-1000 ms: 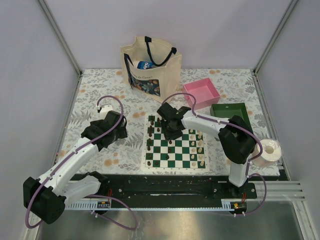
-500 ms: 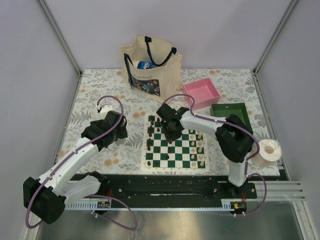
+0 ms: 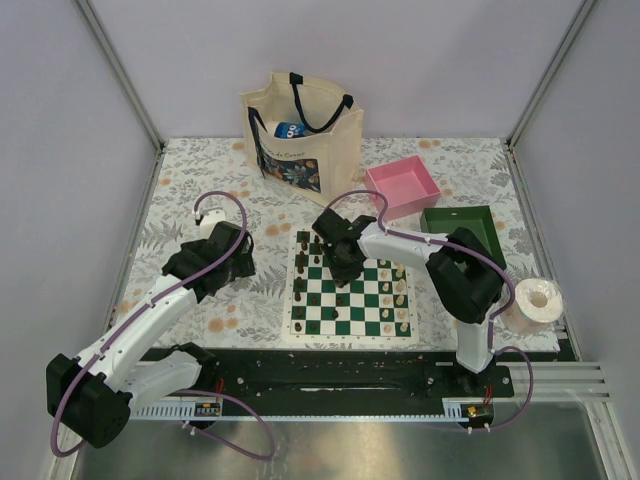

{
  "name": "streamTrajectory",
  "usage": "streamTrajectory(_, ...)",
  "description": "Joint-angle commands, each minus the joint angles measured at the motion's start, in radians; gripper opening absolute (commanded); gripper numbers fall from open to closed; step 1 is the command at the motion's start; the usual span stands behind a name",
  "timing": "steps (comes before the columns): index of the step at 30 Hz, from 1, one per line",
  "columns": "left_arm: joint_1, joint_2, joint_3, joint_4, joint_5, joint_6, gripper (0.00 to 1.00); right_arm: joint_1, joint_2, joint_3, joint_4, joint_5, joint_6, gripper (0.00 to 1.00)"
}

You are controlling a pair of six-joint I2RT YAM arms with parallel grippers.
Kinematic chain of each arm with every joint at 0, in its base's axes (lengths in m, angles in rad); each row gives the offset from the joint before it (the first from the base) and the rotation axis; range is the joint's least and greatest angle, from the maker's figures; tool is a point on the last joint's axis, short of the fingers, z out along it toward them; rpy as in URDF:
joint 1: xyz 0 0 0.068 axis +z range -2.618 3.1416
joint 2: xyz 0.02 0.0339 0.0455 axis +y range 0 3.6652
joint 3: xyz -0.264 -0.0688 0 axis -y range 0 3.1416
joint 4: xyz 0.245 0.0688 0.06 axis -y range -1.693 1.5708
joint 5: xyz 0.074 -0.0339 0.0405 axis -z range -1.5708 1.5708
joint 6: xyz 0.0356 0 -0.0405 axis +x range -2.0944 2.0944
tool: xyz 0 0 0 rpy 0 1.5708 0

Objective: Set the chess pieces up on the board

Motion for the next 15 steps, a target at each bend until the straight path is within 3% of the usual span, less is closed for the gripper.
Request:
streamTrajectory(1, 0.004, 0.000, 0.014, 0.023, 0.004, 0.003, 0.99, 0.008, 0.001, 0.008, 0.002, 0.013, 0.006, 0.31)
streamTrajectory(8, 0.004, -0.006, 0.012, 0.025, 0.002, 0.002, 0.99, 0.008, -0.034, 0.021, -0.001, 0.031, -0.009, 0.22)
streamTrajectory(15, 0.005, -0.012, 0.012, 0.023, 0.010, 0.010, 0.99, 0.012, -0.025, 0.114, -0.008, 0.019, -0.023, 0.22)
